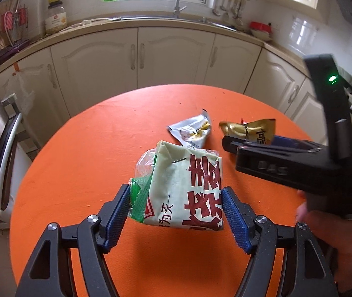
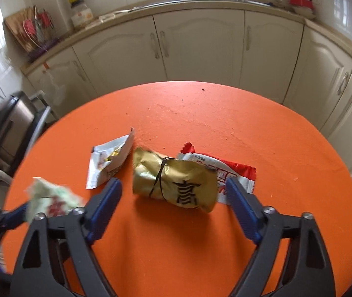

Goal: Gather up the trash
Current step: 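Grasp the green-white snack bag with the left tool while the right tool grasps the gold wrapper, then carry the snack bag and gold wrapper to the blue bin and open both tools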

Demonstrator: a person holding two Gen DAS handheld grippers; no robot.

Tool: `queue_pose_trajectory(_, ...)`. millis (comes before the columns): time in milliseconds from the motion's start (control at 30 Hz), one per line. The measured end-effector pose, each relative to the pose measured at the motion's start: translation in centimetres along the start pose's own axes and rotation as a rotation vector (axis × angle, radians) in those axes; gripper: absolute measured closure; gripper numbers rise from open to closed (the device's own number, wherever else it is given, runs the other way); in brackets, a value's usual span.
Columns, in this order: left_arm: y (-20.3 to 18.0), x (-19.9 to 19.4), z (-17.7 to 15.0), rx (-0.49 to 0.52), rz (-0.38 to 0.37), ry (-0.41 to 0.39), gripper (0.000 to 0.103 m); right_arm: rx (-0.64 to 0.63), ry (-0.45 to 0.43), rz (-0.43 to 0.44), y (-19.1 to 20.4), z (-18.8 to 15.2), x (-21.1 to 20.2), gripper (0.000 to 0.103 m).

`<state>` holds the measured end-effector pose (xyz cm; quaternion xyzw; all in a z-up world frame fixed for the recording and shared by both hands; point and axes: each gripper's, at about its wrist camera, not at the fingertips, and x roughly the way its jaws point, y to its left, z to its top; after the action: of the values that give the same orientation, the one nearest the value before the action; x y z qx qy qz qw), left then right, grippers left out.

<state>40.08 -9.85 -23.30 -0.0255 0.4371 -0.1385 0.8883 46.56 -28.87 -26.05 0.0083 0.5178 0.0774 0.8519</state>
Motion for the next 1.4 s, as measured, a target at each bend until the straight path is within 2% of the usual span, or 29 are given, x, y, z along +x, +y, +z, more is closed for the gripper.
queue_pose_trajectory(167,-0.1,0.2,1.0,-0.014,0.006,-0.021,0.035,-0.003,-0.002,0.043,0.4,-1.1,-0.8,0.038)
queue_pose_trajectory(300,-0.2,-0.8,0.3,-0.027,-0.001,-0.041,0.035,0.018,-0.029,0.079,0.1,-2.9,-3.3,0.038)
queue_pose_trajectory(567,-1.1,-7.9,-4.2,-0.009,-0.016,-0.127,0.035,0.049,-0.126,0.080,-0.6,-5.8,-11.6,0.038)
queue_pose_trajectory(767,-4.1,-13.4,-7.2,0.031,-0.057,-0.212,0.035,0.065,-0.230,0.068,-1.4,-7.8,-19.4,0.038)
queue_pose_trajectory(1000,-7.3,-19.9,-10.8,0.106,-0.126,-0.299,0.035,0.094,-0.357,0.009,-3.4,-10.9,-28.6,0.038)
queue_pose_trajectory(1167,-8.9,-24.5,-16.0,0.175,-0.211,-0.317,0.035,0.145,-0.418,-0.057,-6.4,-14.1,-34.0,0.038)
queue_pose_trajectory(1300,-11.7,-25.4,-17.1,0.245,-0.288,-0.315,0.035,0.212,-0.447,-0.125,-9.8,-17.4,-37.5,0.038)
queue_pose_trajectory(1400,-14.5,-24.7,-17.3,0.310,-0.349,-0.288,0.035,0.265,-0.448,-0.180,-12.7,-19.9,-39.1,0.038)
